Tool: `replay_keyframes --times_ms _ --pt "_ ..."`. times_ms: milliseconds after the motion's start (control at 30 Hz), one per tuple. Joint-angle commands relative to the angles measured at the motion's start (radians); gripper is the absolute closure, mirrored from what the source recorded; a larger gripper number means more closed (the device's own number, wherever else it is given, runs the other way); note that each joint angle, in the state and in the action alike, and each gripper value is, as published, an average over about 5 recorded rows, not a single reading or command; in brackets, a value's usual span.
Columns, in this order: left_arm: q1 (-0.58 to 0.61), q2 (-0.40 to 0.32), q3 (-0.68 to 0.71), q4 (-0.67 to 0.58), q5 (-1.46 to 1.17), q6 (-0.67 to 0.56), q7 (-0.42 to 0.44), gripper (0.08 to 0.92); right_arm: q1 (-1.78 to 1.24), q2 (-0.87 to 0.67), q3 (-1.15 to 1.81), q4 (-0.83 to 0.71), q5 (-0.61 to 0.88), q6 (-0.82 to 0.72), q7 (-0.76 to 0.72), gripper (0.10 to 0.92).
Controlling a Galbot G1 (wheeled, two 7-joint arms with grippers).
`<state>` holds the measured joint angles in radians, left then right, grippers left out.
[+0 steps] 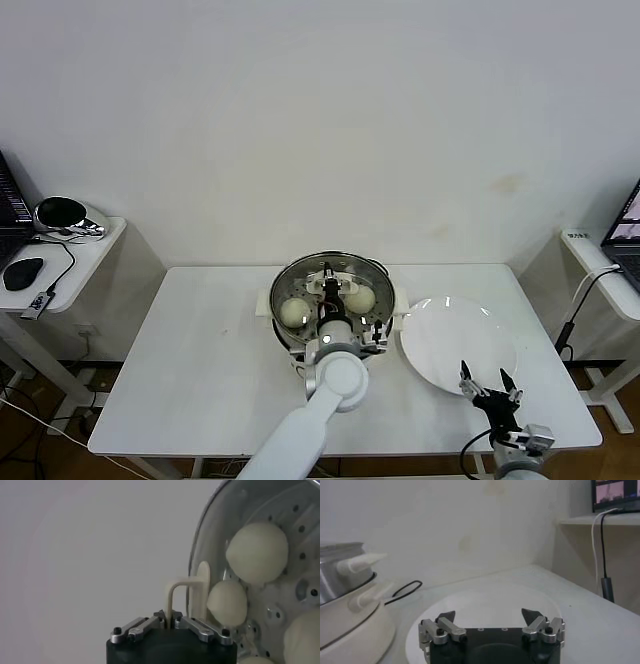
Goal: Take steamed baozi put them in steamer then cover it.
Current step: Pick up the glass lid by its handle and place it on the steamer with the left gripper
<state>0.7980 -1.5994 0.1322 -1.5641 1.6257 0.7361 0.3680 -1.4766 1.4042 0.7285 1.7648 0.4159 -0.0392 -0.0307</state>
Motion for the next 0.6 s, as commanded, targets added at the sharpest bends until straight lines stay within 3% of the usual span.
replay_keyframes --times_ms 33,333,600 --pt "-0.001 0.0 0.0 0.011 0.019 0.042 -0.007 0.862 0.002 0.002 -0.001 0.003 0.0 -0.001 0.0 0.203" --pt "0.007 0.007 0.018 -0.017 0.008 0.042 0.012 0.844 -0.001 0.003 -0.001 0.005 -0.001 0.001 0.0 0.203" --pt "0.017 0.016 0.025 -0.051 0.003 0.042 0.023 0.632 -0.002 0.006 -0.002 0.006 -0.003 0.002 0.0 0.203"
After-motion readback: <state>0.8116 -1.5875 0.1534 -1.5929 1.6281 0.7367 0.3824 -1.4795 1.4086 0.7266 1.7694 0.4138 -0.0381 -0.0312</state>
